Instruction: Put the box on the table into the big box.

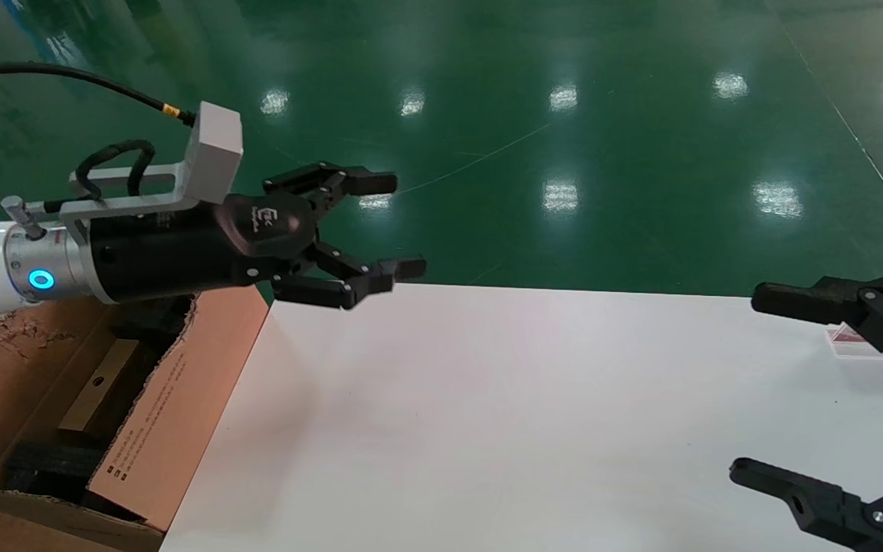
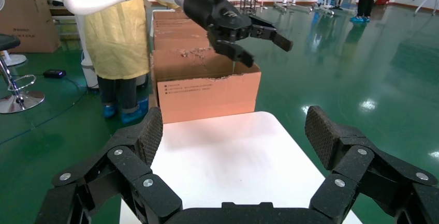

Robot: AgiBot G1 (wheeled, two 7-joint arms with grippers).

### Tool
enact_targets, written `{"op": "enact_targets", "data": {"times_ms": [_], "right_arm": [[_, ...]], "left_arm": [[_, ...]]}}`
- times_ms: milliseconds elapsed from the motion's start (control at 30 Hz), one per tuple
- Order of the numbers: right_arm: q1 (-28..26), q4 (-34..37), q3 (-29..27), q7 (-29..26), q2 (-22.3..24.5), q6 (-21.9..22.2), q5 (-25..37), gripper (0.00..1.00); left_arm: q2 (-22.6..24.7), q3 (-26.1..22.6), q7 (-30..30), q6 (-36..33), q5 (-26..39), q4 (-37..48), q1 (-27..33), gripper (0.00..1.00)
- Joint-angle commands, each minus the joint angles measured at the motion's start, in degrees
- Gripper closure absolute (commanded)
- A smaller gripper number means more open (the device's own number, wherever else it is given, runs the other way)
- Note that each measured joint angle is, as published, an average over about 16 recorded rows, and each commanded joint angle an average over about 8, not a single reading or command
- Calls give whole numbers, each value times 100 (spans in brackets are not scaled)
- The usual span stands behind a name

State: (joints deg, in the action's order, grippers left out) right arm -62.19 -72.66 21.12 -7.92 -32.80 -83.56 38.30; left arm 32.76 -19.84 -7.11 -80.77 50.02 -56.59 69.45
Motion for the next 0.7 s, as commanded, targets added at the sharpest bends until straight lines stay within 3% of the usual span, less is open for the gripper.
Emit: {"op": "enact_targets", "data": {"times_ms": [33, 700], "right_arm": [[0, 0, 0, 0, 0, 0, 0, 0], [1, 1, 1, 1, 1, 2, -1, 0]], "left_arm": [[25, 42, -40, -54, -90, -188, -87, 0], [239, 403, -379, -526, -868, -1803, -837, 0]]}}
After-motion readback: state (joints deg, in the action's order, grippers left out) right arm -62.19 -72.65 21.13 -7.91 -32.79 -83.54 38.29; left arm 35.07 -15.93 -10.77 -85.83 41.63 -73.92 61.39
